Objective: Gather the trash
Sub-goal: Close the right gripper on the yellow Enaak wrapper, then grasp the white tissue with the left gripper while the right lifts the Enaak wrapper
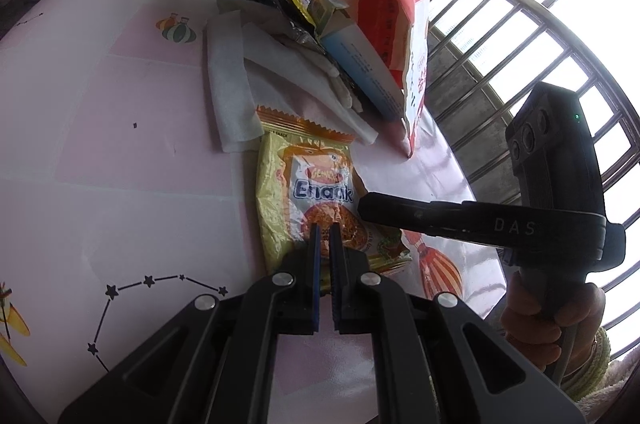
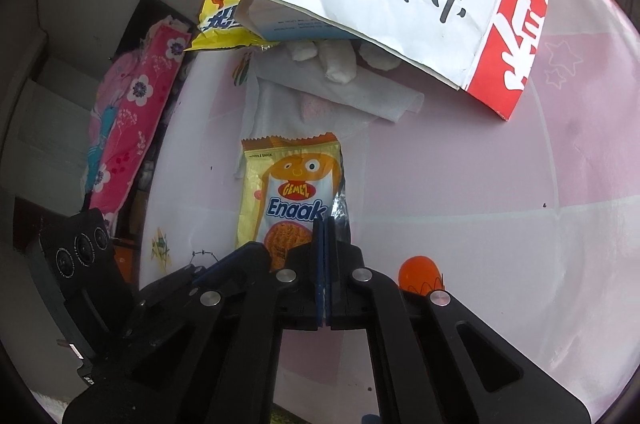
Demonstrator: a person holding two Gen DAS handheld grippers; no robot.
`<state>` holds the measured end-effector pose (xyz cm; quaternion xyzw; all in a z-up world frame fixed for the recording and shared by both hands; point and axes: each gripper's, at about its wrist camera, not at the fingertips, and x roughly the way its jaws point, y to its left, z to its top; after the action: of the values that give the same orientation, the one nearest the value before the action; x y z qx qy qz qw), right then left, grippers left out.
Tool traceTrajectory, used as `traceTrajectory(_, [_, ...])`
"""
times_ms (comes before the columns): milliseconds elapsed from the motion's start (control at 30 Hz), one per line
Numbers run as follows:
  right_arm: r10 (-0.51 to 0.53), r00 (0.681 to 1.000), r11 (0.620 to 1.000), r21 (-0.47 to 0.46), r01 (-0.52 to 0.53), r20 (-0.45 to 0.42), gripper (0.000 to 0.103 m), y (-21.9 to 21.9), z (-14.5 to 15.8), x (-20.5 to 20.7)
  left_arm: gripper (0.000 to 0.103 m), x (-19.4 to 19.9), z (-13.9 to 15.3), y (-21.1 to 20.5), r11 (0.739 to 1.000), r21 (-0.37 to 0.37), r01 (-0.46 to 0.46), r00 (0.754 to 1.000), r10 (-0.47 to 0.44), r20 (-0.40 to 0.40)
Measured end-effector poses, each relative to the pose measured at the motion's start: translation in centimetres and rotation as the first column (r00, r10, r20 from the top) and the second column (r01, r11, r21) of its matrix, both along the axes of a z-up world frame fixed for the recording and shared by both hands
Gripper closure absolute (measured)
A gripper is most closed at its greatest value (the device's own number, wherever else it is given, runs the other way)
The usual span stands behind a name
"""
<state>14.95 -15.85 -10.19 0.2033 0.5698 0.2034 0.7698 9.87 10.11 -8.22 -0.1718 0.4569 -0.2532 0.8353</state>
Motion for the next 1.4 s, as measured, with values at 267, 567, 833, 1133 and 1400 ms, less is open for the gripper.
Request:
traceTrajectory(267, [-0.029, 1.0, 1.0, 0.0, 0.029, 0.0, 0.103, -2.3, 0.1, -0.6, 0.096, 0.7, 2.0, 1.4, 0.996, 0.026, -0.082, 0.992, 0.079, 0.102])
traceTrajectory(567, [-0.082, 0.997, 0.996, -0.018, 0.082, 0.008, 0.103, -4.1, 0.4, -1.4, 0.073, 6.1, 0.9, 1.2, 0.974, 0.133, -0.183, 0.983, 0.178, 0.048])
traceTrajectory(833, [-0.125, 0.992, 0.992, 0.004, 0.125, 0.018, 0.103, -5.0, 0.7, -2.0, 0.093, 7.0, 0.8, -0.2, 0.953, 0.226, -0.2, 0.979, 0.188, 0.074])
traceTrajectory(1133, [-0.138, 0.988, 0.99, 0.033, 0.136, 0.075, 0.103, -6.1, 2.5, -2.8, 0.102, 3.0, 2.5, 1.2, 0.962, 0.189, -0.195, 0.98, 0.186, 0.064])
traceTrajectory(1400, [-0.16, 0.979, 0.984, 0.093, 0.149, 0.124, 0.103, -8.1, 4.4, -3.6, 0.102, -2.7, 6.7, 2.3, 0.975, 0.135, -0.175, 0.975, 0.153, 0.162])
